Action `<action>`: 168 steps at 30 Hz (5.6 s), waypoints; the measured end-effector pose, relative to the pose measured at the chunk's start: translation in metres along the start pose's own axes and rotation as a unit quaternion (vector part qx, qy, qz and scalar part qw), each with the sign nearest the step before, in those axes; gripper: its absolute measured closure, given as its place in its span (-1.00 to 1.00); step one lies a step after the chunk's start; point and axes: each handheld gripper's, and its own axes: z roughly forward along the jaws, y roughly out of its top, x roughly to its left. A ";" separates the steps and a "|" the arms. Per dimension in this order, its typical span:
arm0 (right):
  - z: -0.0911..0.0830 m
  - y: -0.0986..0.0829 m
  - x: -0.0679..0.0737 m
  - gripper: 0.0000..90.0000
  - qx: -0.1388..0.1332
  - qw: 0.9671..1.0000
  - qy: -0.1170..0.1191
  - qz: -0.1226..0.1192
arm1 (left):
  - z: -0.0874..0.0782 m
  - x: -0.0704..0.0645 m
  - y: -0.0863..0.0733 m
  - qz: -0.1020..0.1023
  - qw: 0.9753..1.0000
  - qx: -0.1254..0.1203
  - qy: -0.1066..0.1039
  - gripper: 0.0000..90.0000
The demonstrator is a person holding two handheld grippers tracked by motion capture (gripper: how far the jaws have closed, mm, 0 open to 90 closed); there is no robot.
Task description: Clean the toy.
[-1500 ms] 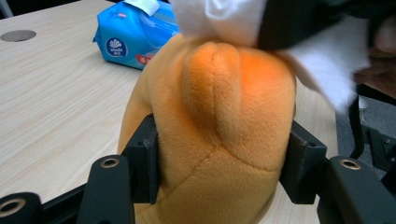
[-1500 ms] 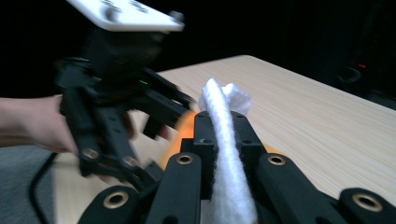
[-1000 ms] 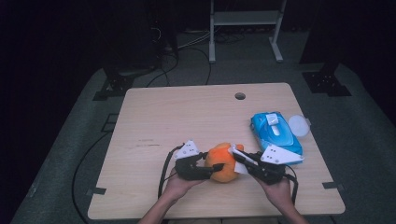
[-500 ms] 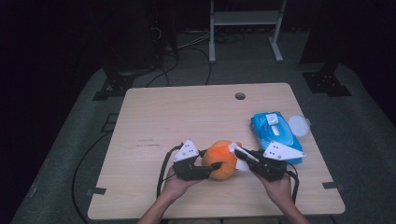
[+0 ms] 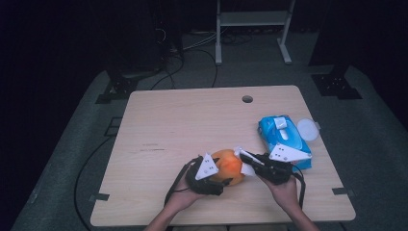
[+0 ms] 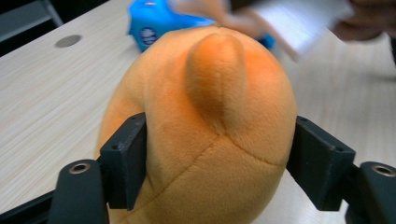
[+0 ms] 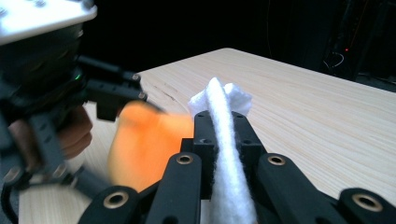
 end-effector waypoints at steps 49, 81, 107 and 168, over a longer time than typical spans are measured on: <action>-0.083 -0.064 -0.051 0.50 0.136 0.990 0.014 0.026 | 0.009 0.010 0.013 -0.039 0.994 0.010 -0.106 0.25; -0.082 -0.056 -0.054 -0.11 0.100 0.995 0.018 0.019 | 0.019 0.093 0.023 -0.082 0.996 -0.010 0.022 0.22; -0.078 -0.056 -0.057 -0.28 0.112 0.994 0.003 0.020 | -0.014 0.083 0.010 -0.112 0.993 -0.030 0.008 -0.66; -0.079 -0.060 -0.055 -0.34 0.113 0.993 0.000 0.018 | -0.078 0.061 -0.065 -0.139 0.989 -0.017 0.038 -0.75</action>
